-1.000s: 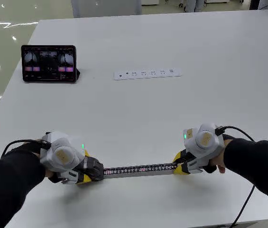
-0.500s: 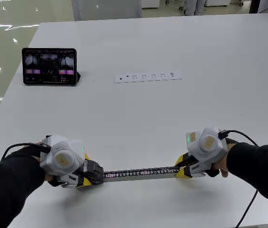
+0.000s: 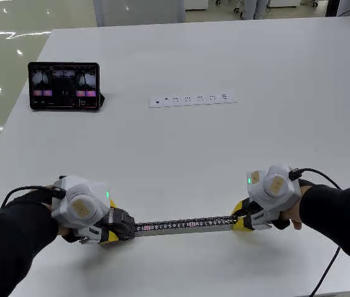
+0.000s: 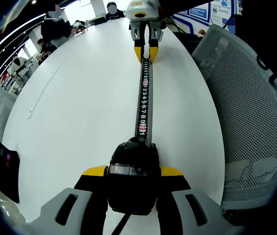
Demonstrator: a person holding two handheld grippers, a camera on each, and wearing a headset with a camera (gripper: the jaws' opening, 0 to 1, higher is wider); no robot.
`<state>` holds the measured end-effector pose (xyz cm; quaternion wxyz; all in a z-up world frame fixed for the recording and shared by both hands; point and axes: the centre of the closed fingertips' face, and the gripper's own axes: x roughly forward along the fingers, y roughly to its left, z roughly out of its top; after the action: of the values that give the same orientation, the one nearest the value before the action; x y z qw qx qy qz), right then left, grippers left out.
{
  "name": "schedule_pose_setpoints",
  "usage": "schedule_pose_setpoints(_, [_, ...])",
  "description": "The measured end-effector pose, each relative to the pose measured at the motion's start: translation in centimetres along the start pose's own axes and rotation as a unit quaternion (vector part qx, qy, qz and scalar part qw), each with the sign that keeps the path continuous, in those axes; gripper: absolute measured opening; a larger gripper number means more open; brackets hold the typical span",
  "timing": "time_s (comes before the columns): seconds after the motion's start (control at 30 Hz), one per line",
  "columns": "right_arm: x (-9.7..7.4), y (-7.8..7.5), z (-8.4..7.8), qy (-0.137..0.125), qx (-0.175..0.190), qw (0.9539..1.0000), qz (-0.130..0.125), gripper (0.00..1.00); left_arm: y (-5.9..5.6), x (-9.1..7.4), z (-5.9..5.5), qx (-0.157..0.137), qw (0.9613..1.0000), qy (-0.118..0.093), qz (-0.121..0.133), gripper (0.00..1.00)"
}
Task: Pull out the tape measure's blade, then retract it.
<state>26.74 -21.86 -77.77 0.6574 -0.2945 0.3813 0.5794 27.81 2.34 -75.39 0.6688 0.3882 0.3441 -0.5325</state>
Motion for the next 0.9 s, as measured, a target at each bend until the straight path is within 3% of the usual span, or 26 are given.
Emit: schedule_pose_setpoints(0.9, [-0.6,-0.3,-1.1,0.003,0.007,1.0000,-0.003,0.10,0.0,0.0,0.1,-0.002,1.0000,-0.001,0.001,0.33])
